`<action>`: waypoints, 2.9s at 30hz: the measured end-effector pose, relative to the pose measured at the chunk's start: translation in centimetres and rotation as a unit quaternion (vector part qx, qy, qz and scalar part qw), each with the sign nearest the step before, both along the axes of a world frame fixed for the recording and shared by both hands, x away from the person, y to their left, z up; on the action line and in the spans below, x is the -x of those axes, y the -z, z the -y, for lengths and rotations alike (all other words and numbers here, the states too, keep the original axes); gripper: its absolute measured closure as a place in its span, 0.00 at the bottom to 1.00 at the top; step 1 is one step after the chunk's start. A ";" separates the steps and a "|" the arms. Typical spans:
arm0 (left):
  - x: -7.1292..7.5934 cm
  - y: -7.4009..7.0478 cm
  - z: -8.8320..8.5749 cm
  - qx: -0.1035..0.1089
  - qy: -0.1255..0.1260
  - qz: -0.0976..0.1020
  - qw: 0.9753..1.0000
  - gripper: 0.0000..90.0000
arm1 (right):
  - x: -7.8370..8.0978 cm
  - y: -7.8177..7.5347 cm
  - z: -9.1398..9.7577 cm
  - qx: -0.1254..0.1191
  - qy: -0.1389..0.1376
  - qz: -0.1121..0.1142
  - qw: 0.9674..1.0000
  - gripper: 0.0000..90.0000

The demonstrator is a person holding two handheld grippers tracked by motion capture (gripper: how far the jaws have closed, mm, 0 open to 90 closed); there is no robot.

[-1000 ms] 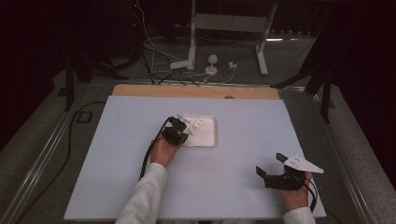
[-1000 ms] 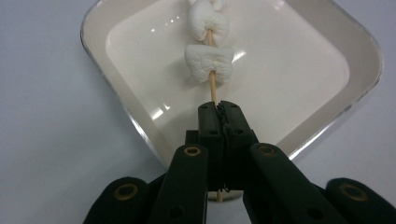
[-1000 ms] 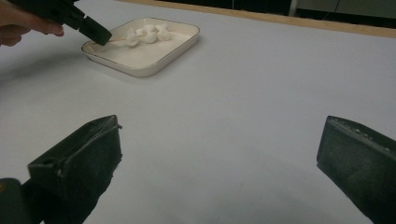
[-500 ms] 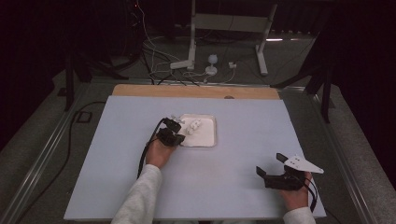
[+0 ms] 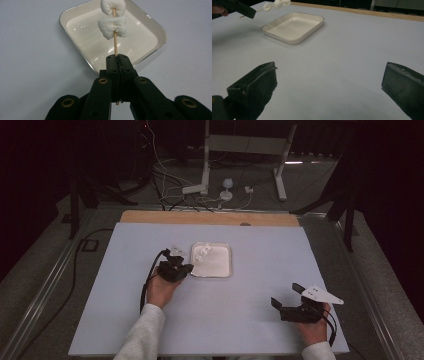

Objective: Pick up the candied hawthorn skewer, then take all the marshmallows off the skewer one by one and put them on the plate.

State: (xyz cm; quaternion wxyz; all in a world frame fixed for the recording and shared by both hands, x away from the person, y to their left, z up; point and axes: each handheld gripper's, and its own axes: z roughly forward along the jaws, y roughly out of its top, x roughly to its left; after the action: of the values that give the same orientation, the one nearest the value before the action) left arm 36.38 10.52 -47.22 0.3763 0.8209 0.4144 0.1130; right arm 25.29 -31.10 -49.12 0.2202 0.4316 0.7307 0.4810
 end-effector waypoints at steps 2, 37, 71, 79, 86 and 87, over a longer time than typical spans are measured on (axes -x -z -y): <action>0.5 -0.1 -0.3 0.009 0.002 0.007 1.000 1.00 | -0.1 -0.1 -0.2 -0.008 0.000 0.000 1.000 0.00; 5.6 -0.3 -3.4 0.085 0.025 0.089 0.992 1.00 | -7.1 -7.4 -8.3 -0.015 -0.076 0.019 0.997 0.00; 6.5 -1.0 -1.7 0.100 0.055 0.124 0.986 1.00 | -13.3 -6.5 -16.2 -0.185 -0.168 -0.149 0.957 0.70; 6.5 -0.8 -1.6 0.096 0.058 0.128 0.985 1.00 | -13.6 -6.2 -16.3 -0.204 -0.168 -0.179 0.948 0.82; 6.5 -0.7 -1.6 0.093 0.061 0.131 0.985 1.00 | -13.4 -6.6 -16.2 -0.199 -0.159 -0.167 0.952 0.87; 6.5 -0.7 -1.6 0.092 0.061 0.132 0.985 1.00 | -13.3 -6.7 -16.2 -0.199 -0.156 -0.164 0.953 0.87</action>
State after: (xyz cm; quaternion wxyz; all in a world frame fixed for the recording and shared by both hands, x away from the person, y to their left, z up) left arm 29.89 12.11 -46.54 0.5079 0.7842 0.3194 0.1584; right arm 38.59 -14.90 -42.46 -0.0709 0.4197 0.7043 0.5681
